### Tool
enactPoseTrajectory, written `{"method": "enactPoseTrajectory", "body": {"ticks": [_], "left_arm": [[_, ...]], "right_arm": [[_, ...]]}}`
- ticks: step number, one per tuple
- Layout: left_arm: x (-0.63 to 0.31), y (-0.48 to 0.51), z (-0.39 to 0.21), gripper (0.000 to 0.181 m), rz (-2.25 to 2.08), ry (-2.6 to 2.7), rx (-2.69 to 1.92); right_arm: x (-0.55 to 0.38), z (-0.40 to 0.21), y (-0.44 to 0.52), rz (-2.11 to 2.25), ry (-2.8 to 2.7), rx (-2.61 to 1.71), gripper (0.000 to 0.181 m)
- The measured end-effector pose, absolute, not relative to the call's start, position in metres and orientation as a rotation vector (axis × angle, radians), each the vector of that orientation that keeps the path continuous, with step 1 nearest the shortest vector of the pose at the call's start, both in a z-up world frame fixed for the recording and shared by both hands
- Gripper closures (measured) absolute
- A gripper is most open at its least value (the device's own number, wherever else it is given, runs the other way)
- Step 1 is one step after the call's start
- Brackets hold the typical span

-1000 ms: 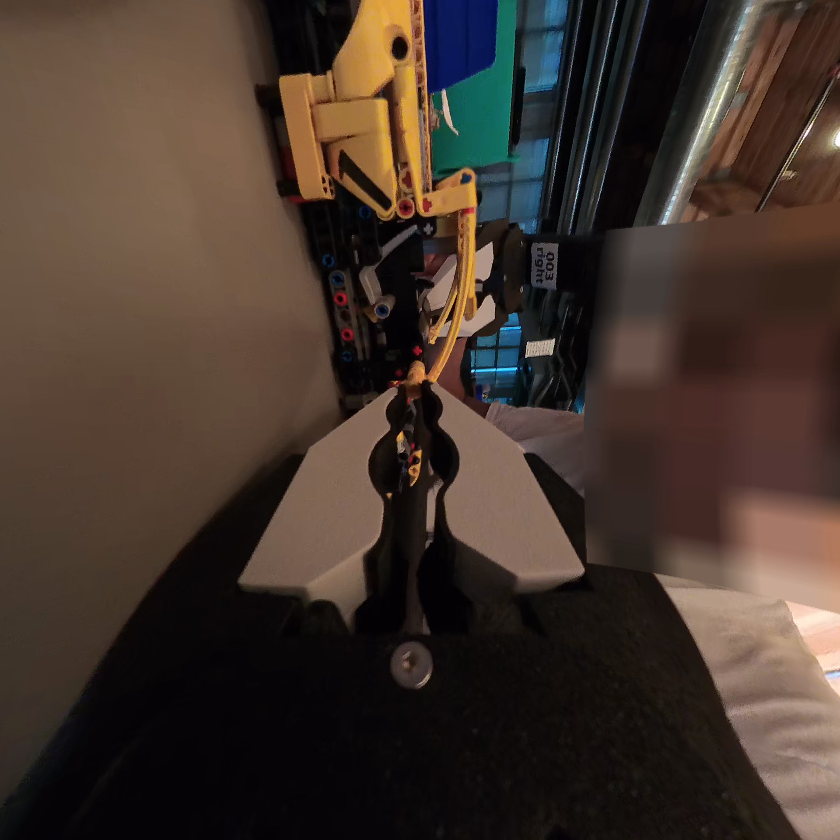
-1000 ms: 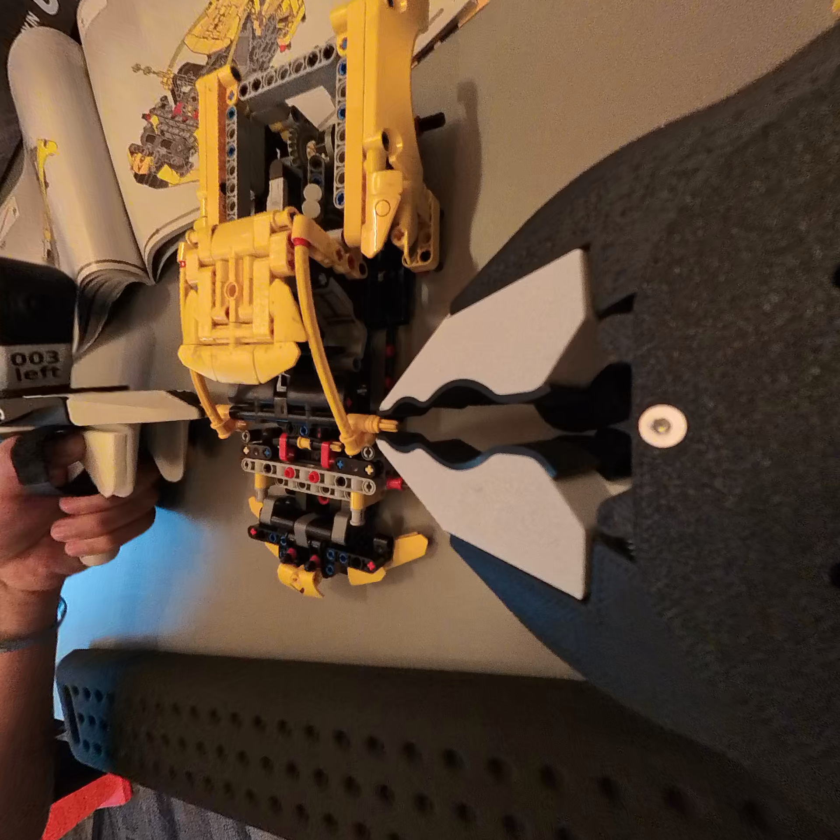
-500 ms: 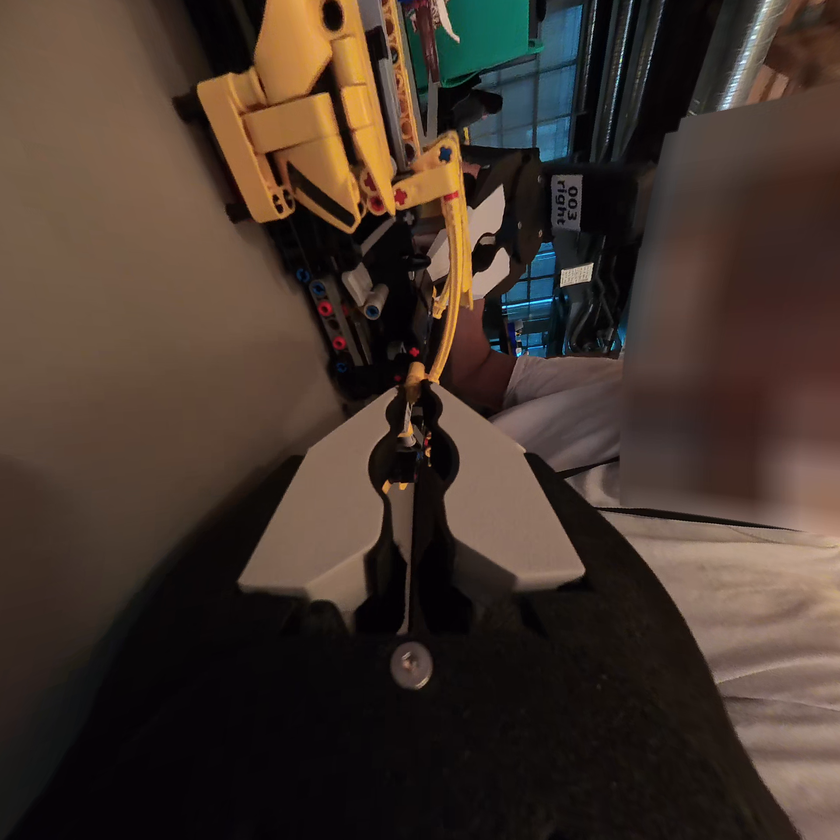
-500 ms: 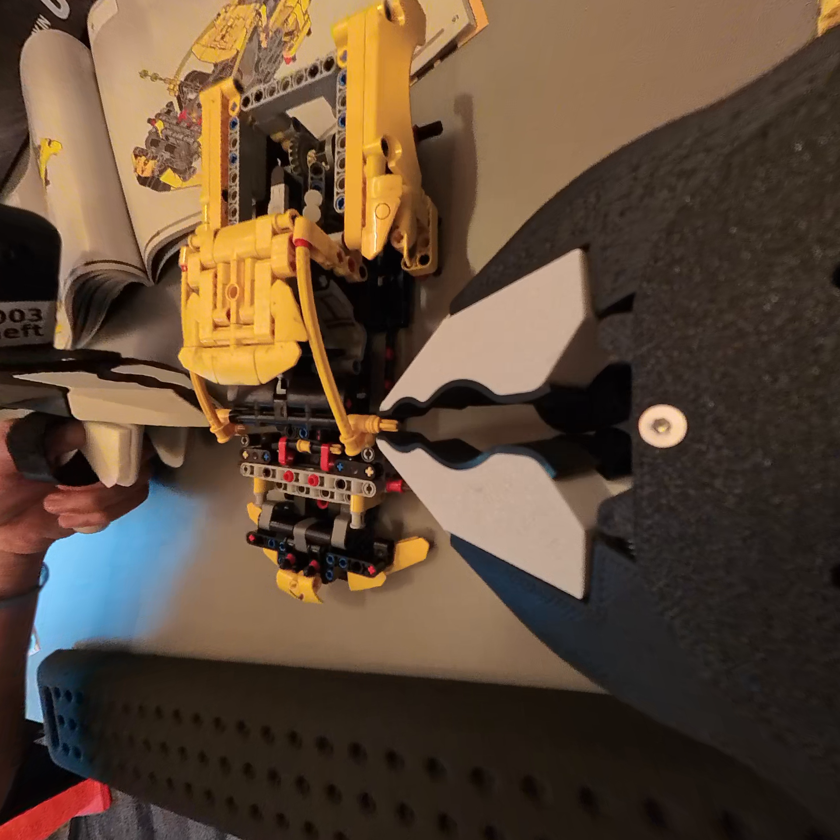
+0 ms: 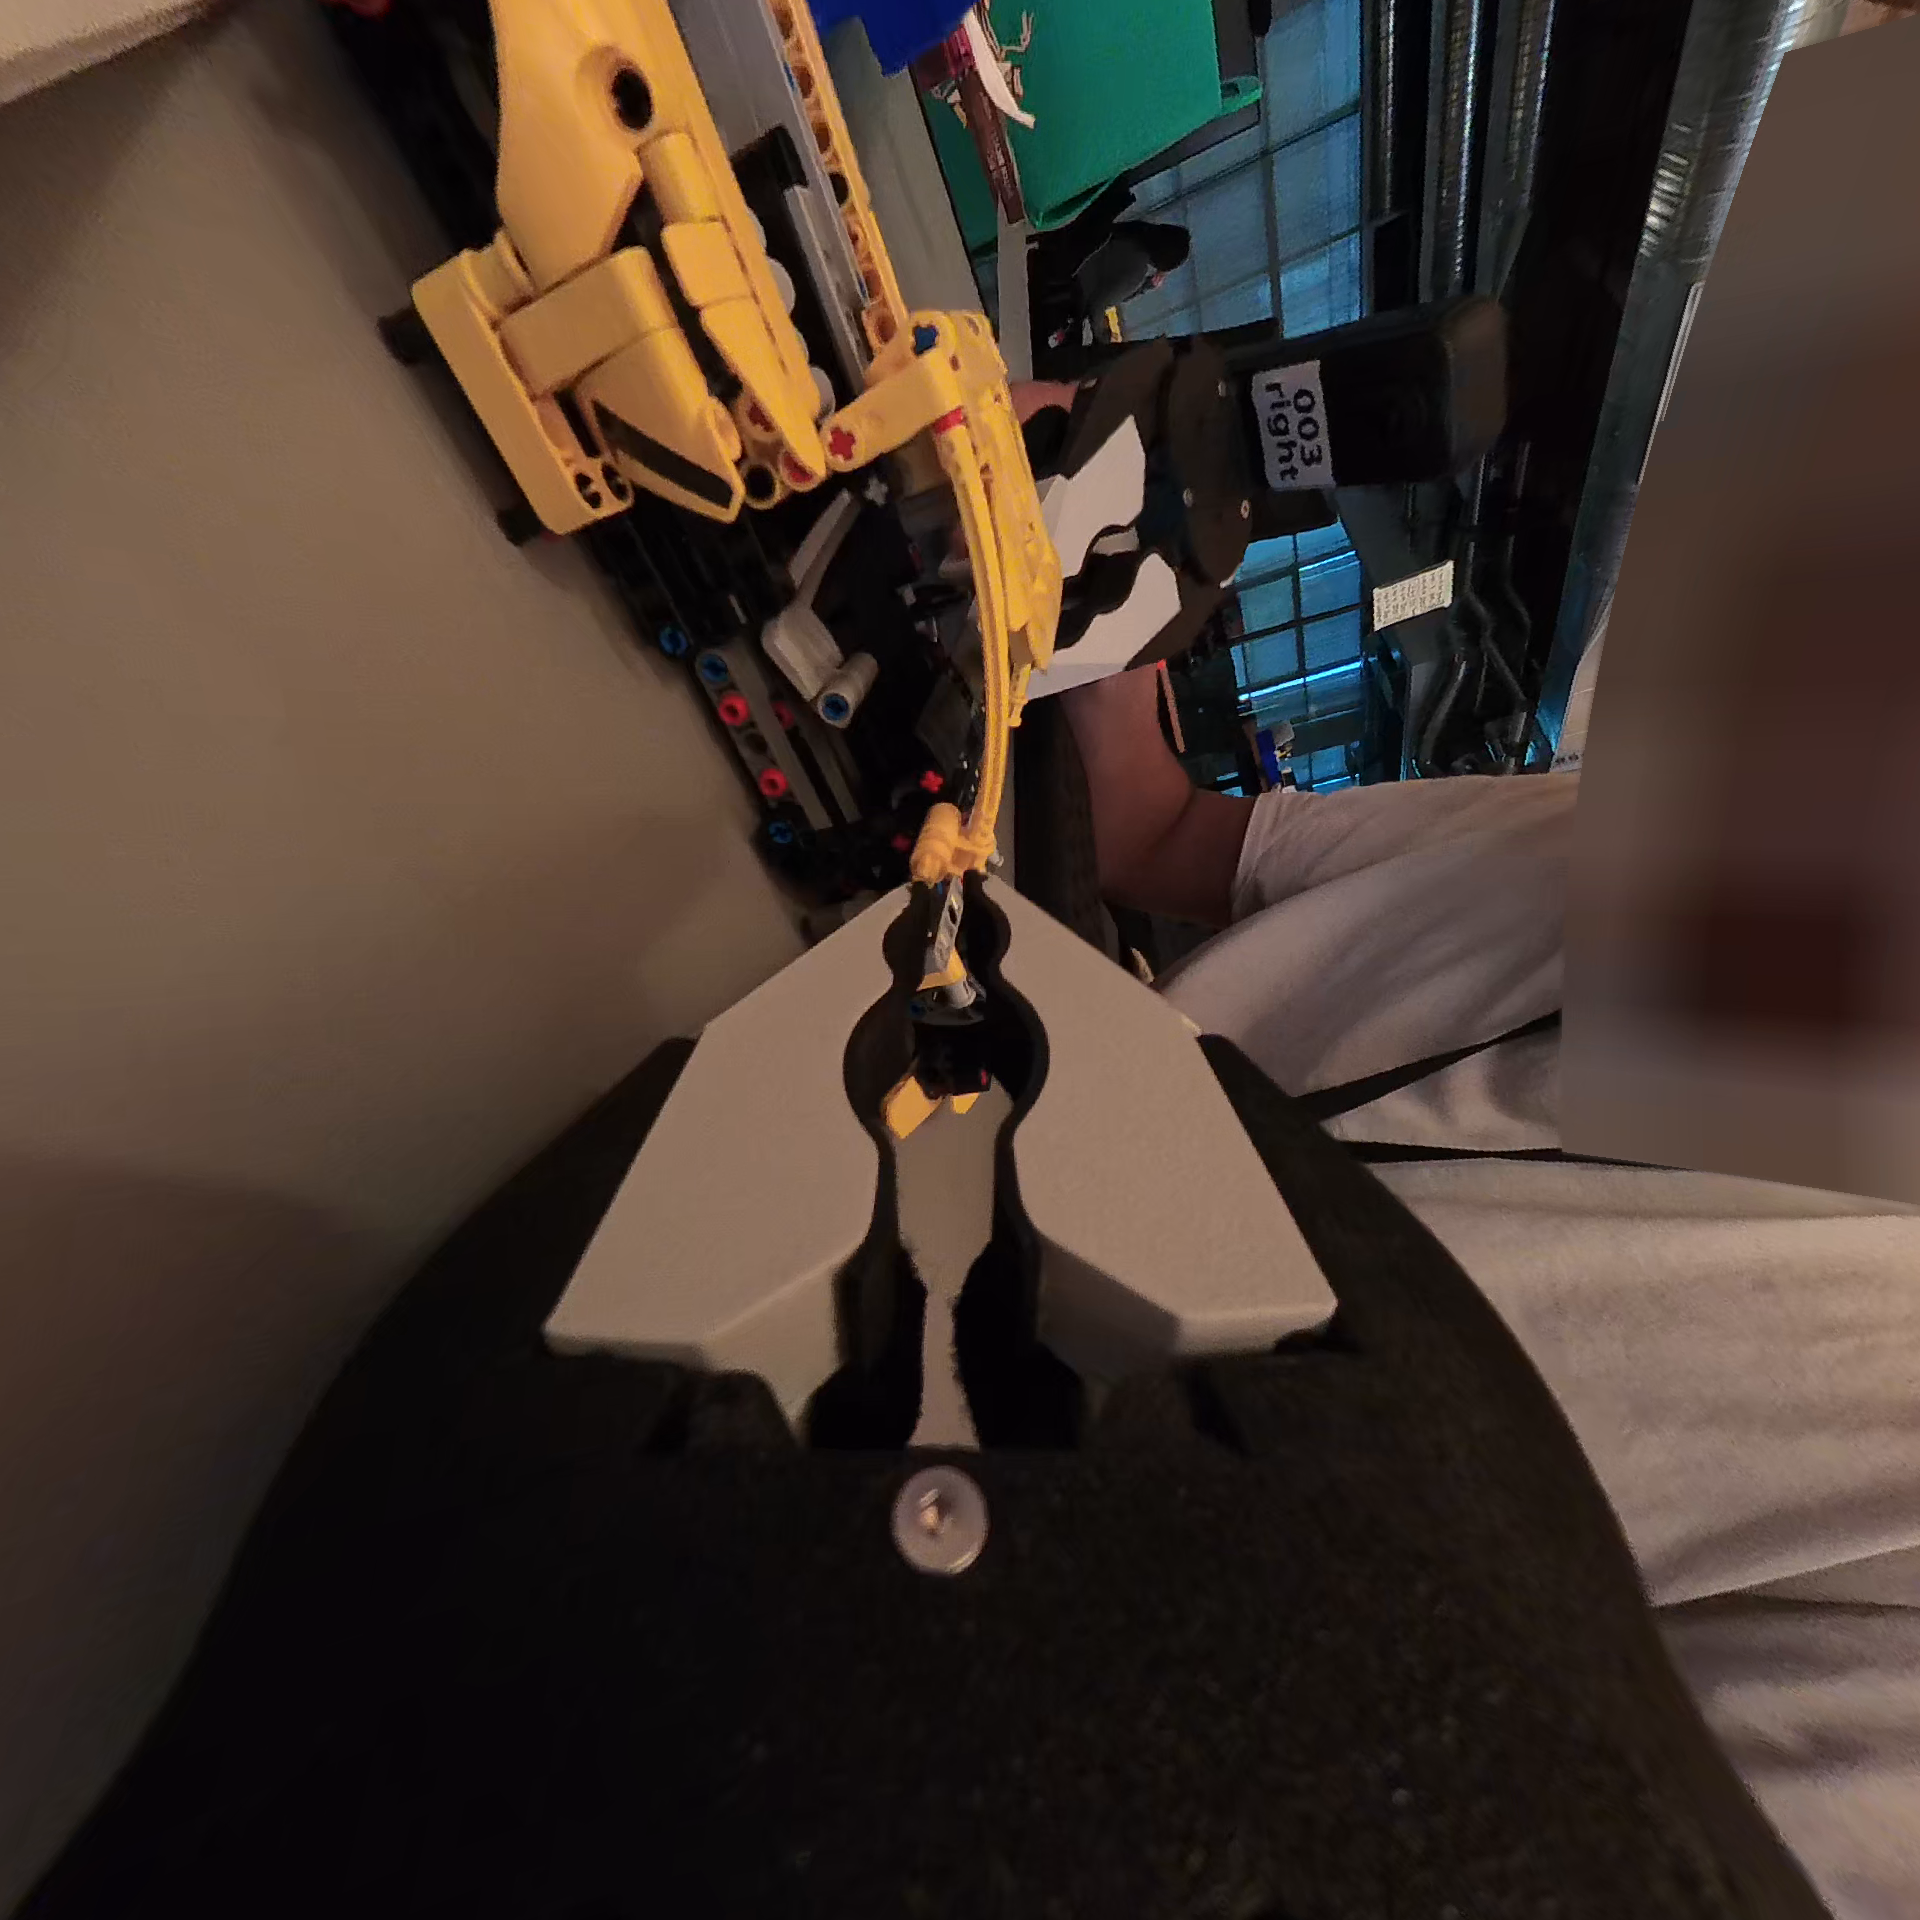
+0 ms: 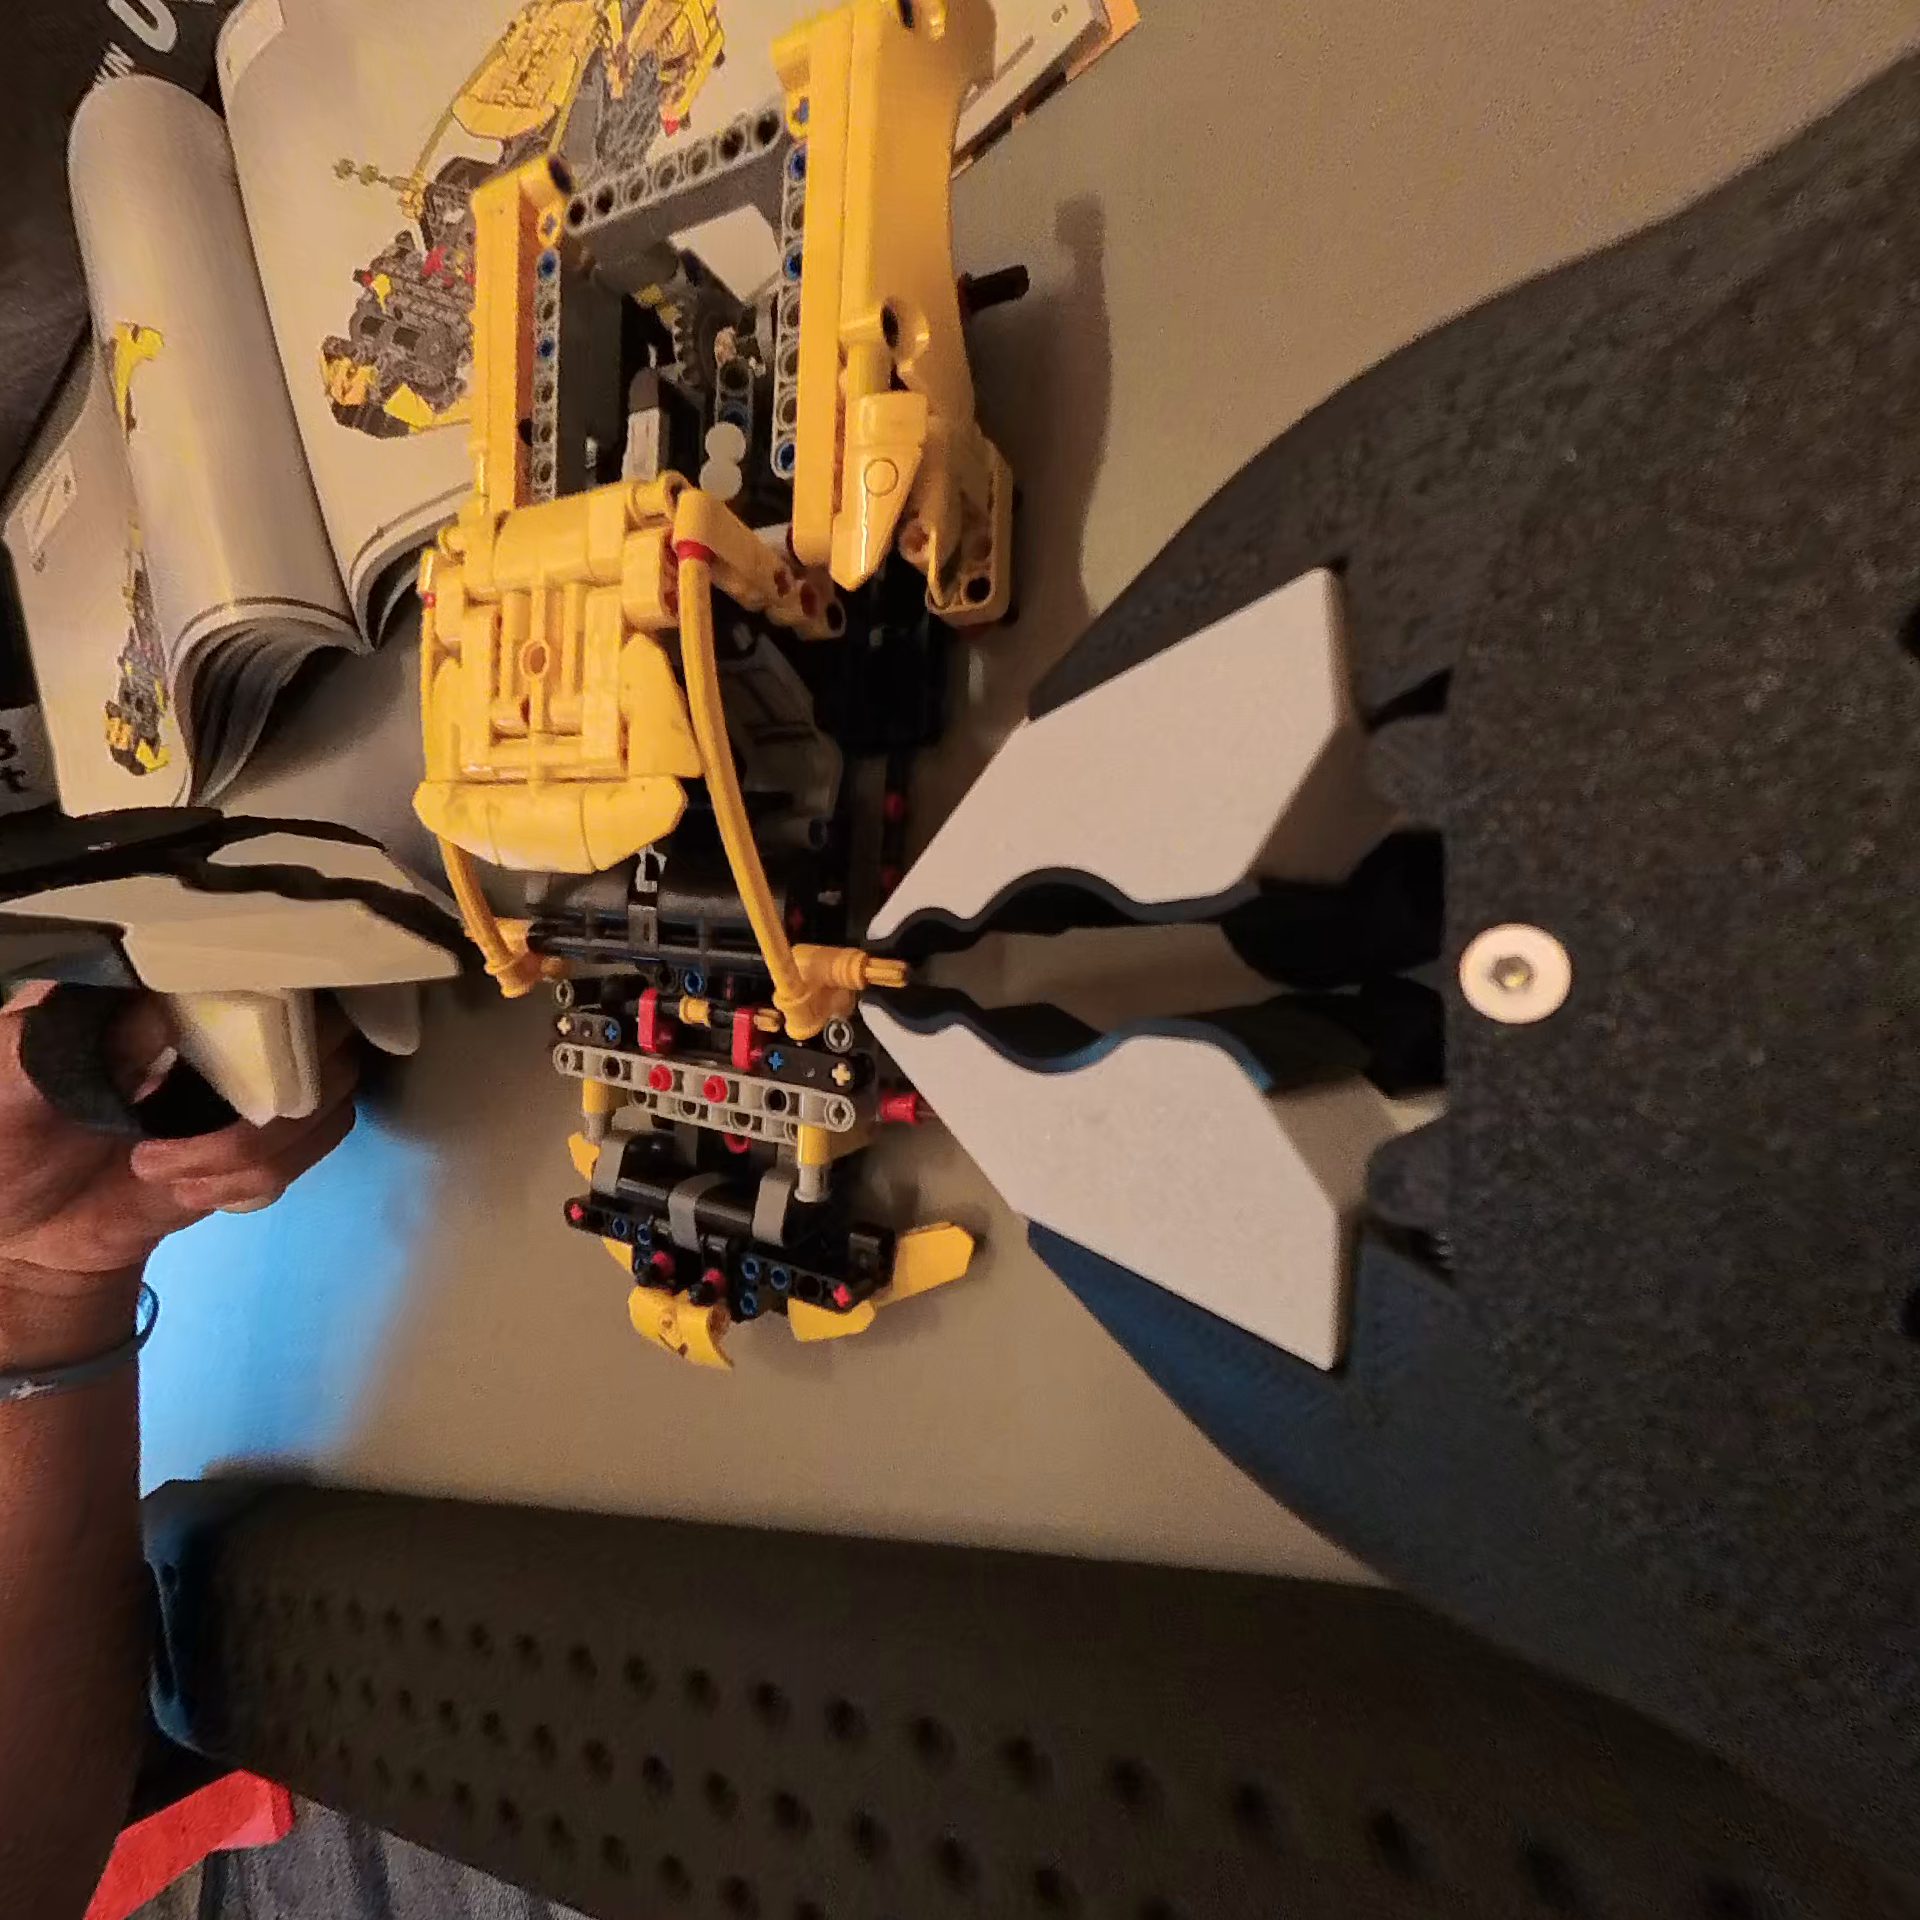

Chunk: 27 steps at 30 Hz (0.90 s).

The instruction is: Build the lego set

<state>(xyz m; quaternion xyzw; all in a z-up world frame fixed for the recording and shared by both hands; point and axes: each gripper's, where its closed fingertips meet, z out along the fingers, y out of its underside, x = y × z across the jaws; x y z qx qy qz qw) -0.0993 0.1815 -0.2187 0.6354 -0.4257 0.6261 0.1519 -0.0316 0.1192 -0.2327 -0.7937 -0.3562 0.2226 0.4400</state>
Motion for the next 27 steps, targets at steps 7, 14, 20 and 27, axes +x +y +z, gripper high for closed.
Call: {"method": "enactPoseTrajectory", "body": {"ticks": [7, 14, 20, 27], "left_arm": [[-0.095, 0.189, -0.219, 0.175, 1.818, -1.166, 1.853], [-0.096, 0.182, -0.221, 0.175, 1.784, -1.213, 1.839], [-0.097, 0.187, -0.219, 0.176, 1.804, -1.171, 1.840], [-0.097, 0.187, -0.219, 0.179, 1.799, -1.176, 1.833]], "right_arm": [[-0.031, -0.233, 0.119, 0.552, -0.884, -1.972, 0.177], [-0.031, -0.233, 0.118, 0.555, -0.883, -1.973, 0.177], [-0.031, -0.233, 0.118, 0.554, -0.884, -1.973, 0.177], [-0.031, -0.233, 0.118, 0.553, -0.886, -1.972, 0.177]]}}
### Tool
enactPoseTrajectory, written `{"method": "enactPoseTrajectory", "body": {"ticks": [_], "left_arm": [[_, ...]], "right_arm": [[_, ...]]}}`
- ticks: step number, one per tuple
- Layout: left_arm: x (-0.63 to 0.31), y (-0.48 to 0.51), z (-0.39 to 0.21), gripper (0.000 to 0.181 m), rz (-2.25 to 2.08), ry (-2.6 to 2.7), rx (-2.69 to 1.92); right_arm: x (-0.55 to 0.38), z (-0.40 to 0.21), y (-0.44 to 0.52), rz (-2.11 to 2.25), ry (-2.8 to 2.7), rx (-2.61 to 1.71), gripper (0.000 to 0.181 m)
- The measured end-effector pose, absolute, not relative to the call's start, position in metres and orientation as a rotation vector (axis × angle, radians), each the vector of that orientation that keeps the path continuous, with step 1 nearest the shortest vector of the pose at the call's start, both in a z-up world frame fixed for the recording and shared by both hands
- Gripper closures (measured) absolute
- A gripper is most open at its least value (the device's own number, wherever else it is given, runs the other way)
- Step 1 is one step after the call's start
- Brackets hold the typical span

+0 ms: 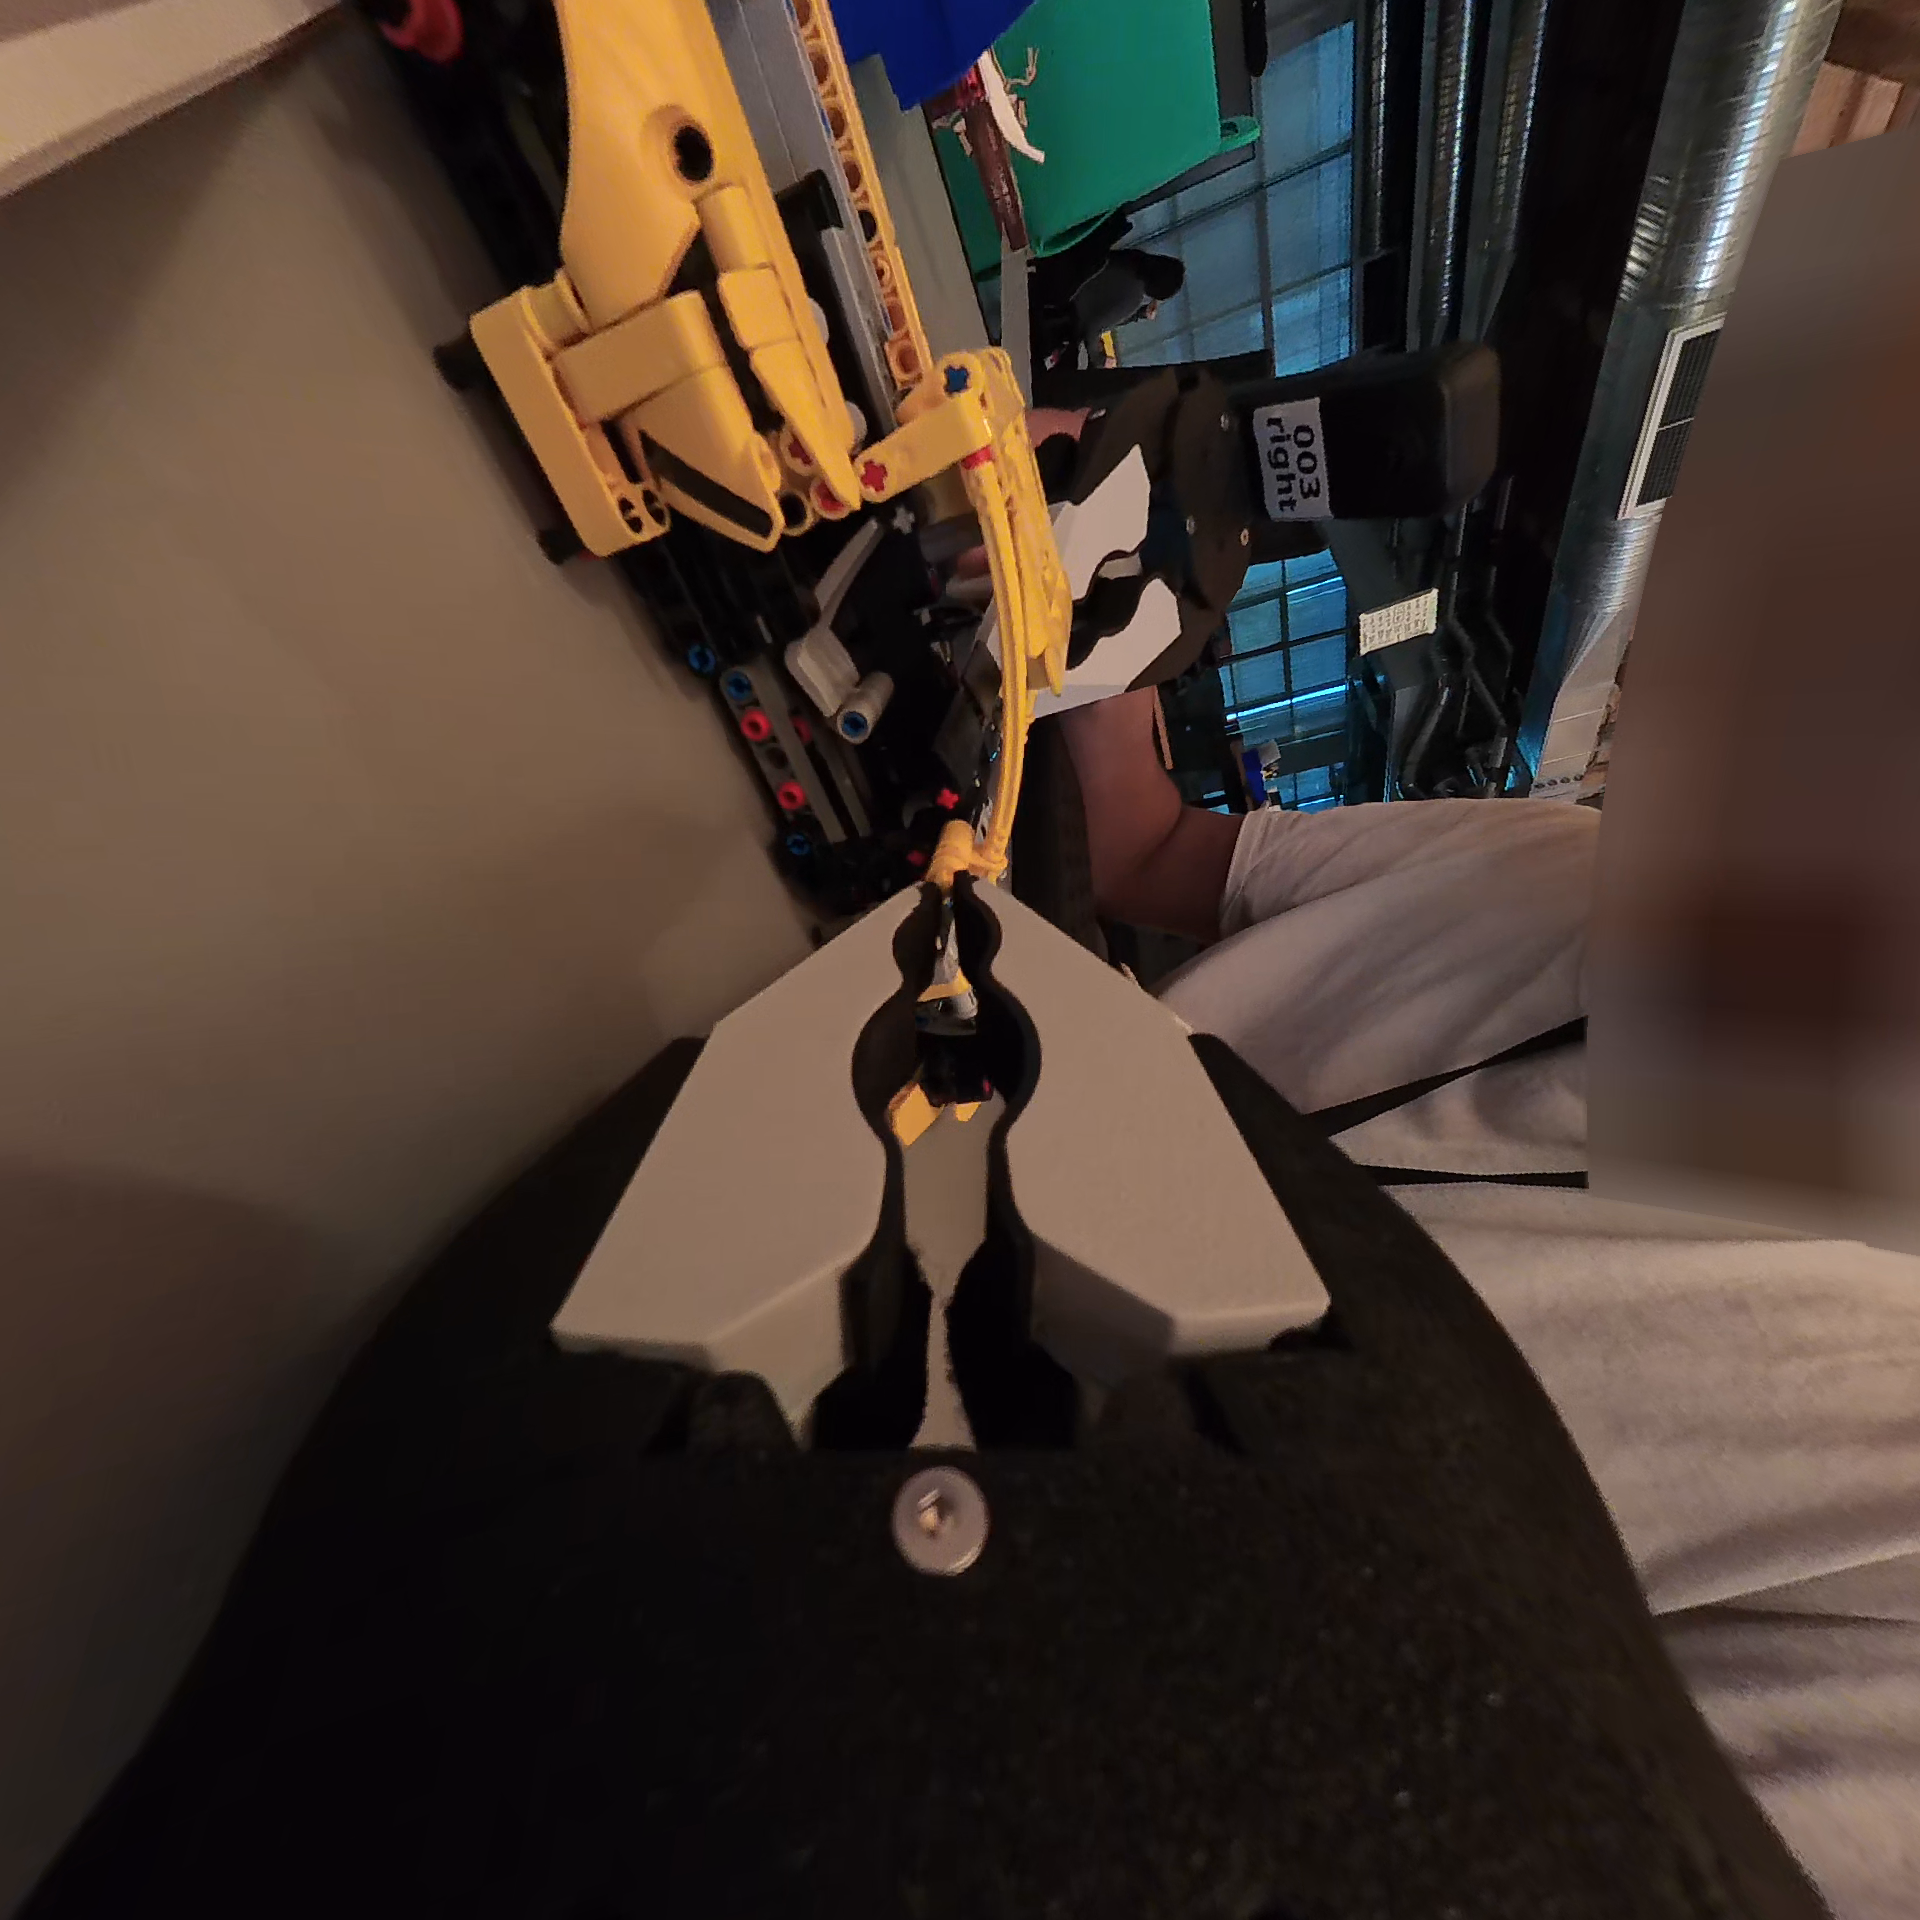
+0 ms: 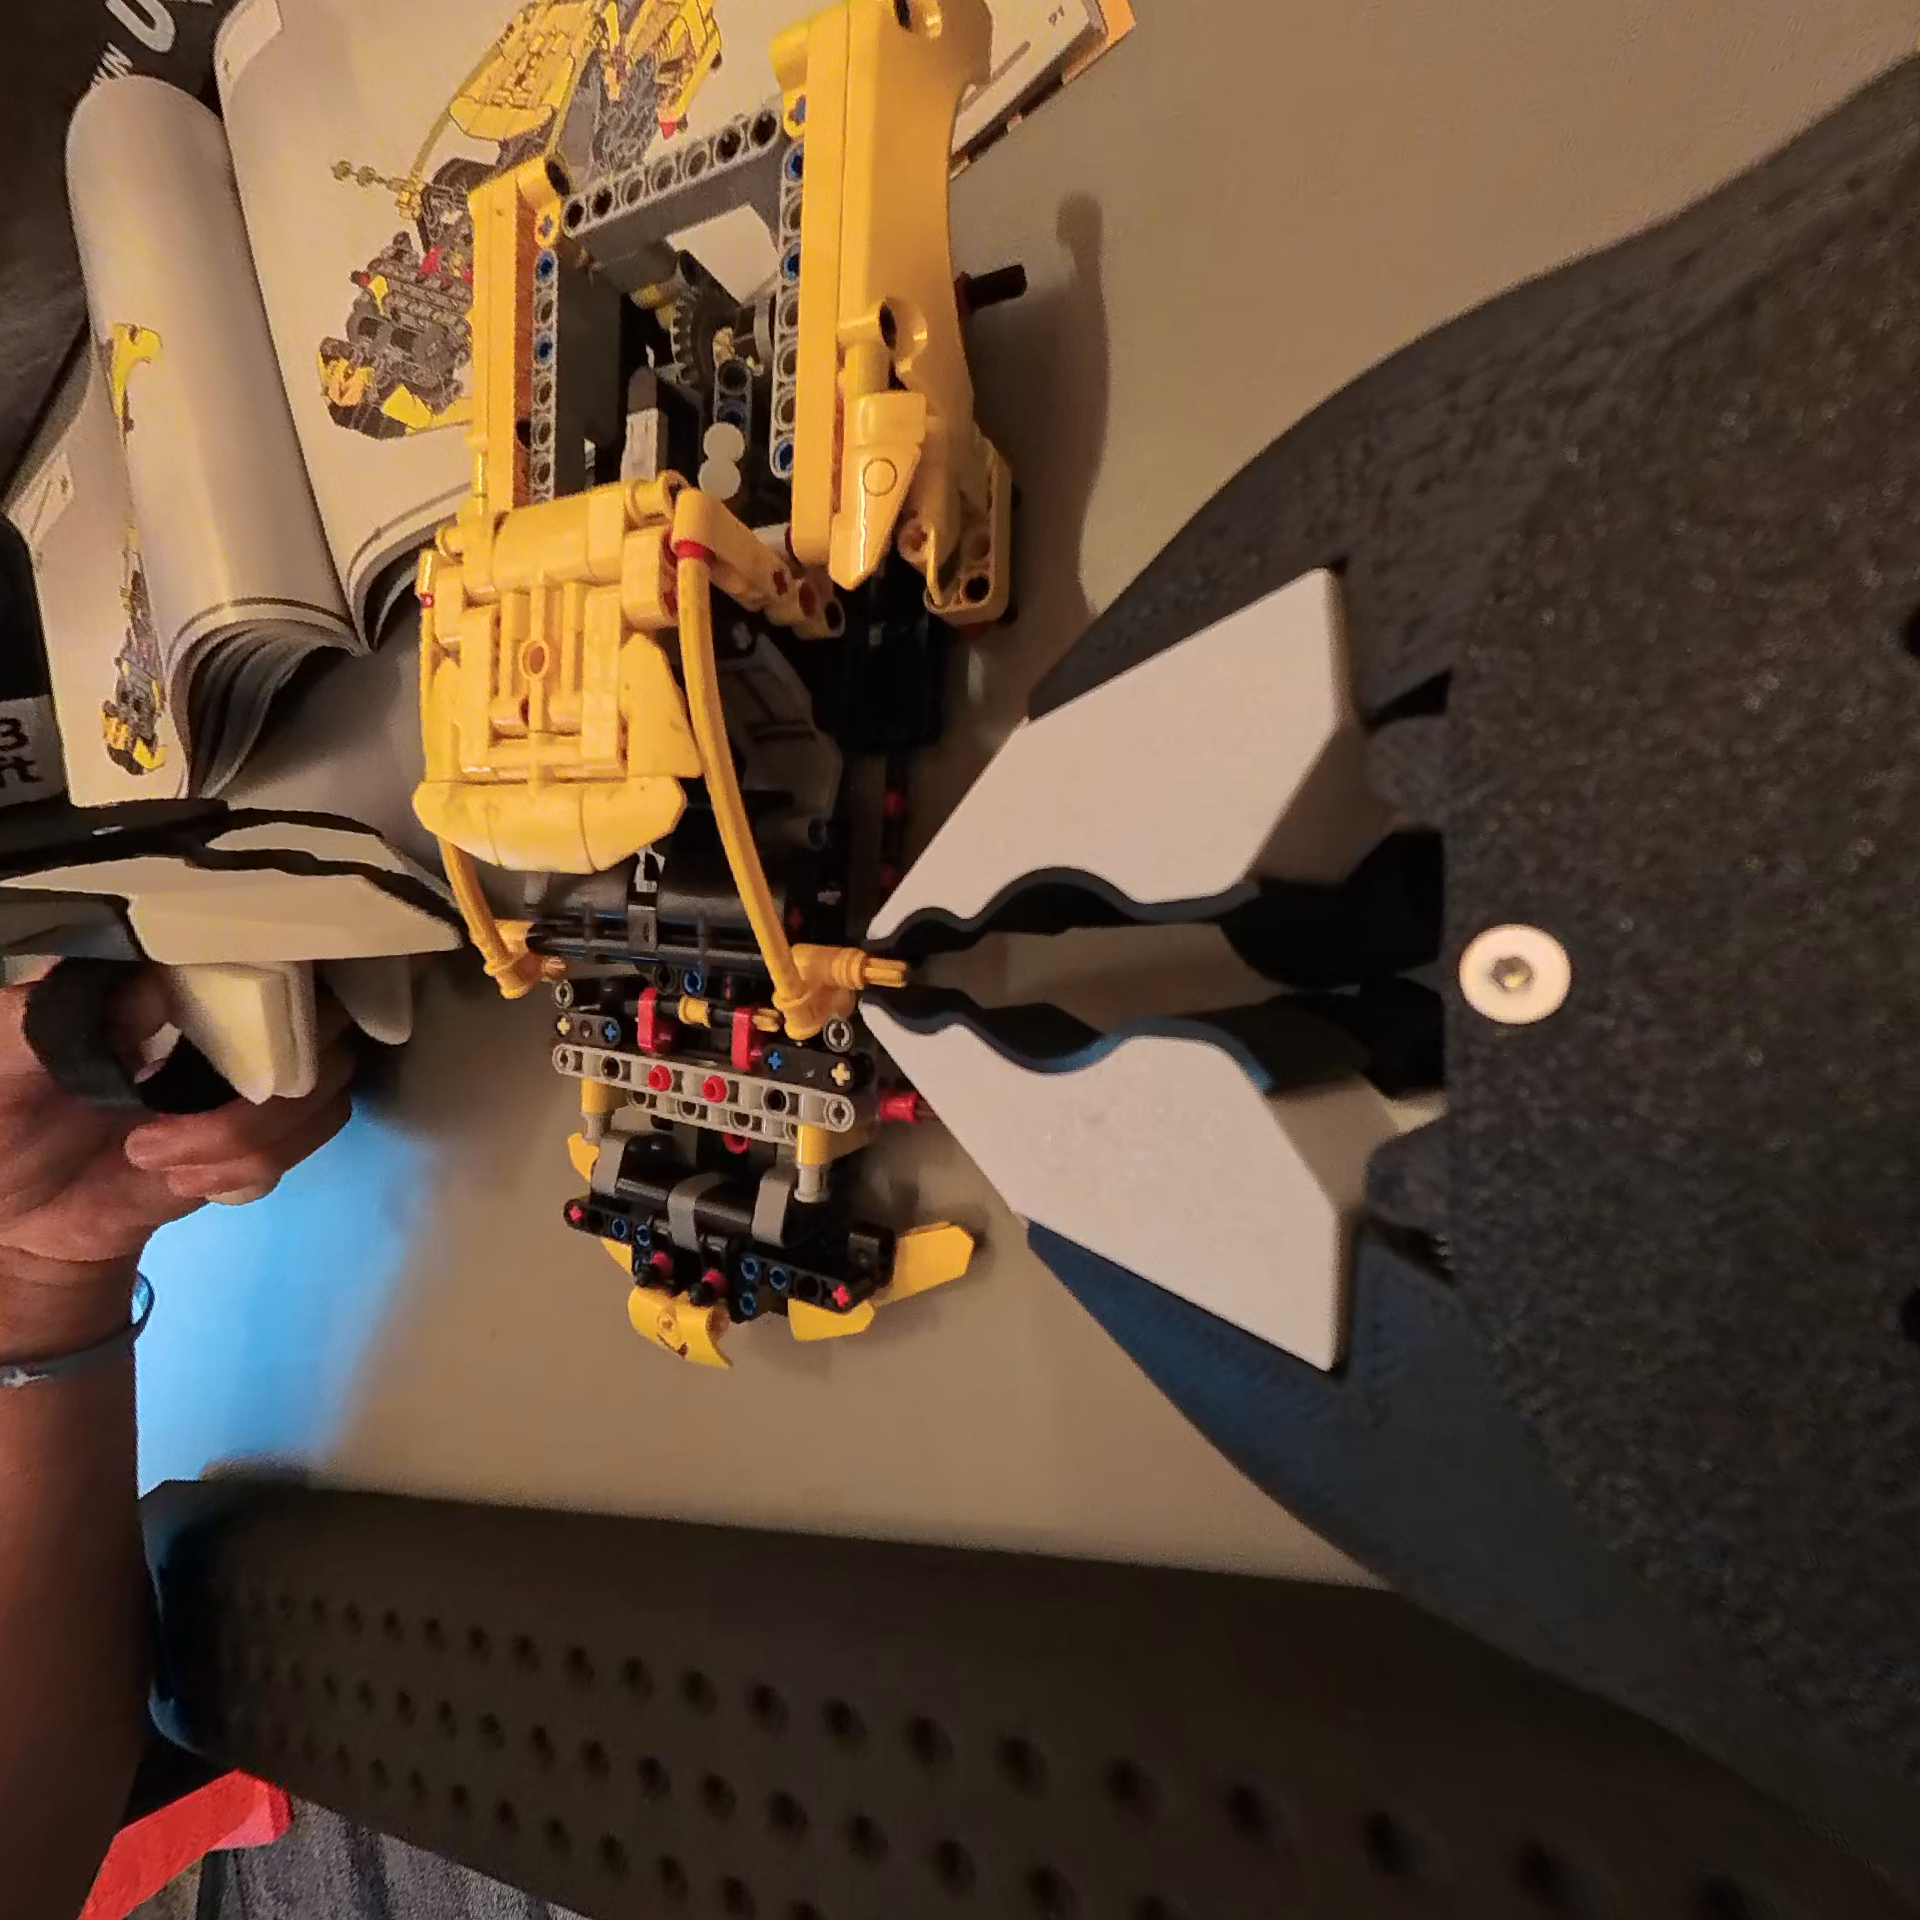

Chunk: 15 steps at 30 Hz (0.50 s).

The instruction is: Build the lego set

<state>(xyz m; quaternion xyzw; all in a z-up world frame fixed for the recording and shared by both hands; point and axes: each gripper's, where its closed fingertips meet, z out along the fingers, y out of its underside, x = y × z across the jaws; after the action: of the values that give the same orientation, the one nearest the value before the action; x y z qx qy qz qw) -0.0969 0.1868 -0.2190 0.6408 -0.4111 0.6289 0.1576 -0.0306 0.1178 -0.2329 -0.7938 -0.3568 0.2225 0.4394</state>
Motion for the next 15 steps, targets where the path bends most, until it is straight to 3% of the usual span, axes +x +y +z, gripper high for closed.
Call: {"method": "enactPoseTrajectory", "body": {"ticks": [15], "left_arm": [[-0.0955, 0.1863, -0.2193, 0.179, 1.803, -1.186, 1.846]], "right_arm": [[-0.0301, -0.2334, 0.1179, 0.549, -0.888, -1.973, 0.177]]}}
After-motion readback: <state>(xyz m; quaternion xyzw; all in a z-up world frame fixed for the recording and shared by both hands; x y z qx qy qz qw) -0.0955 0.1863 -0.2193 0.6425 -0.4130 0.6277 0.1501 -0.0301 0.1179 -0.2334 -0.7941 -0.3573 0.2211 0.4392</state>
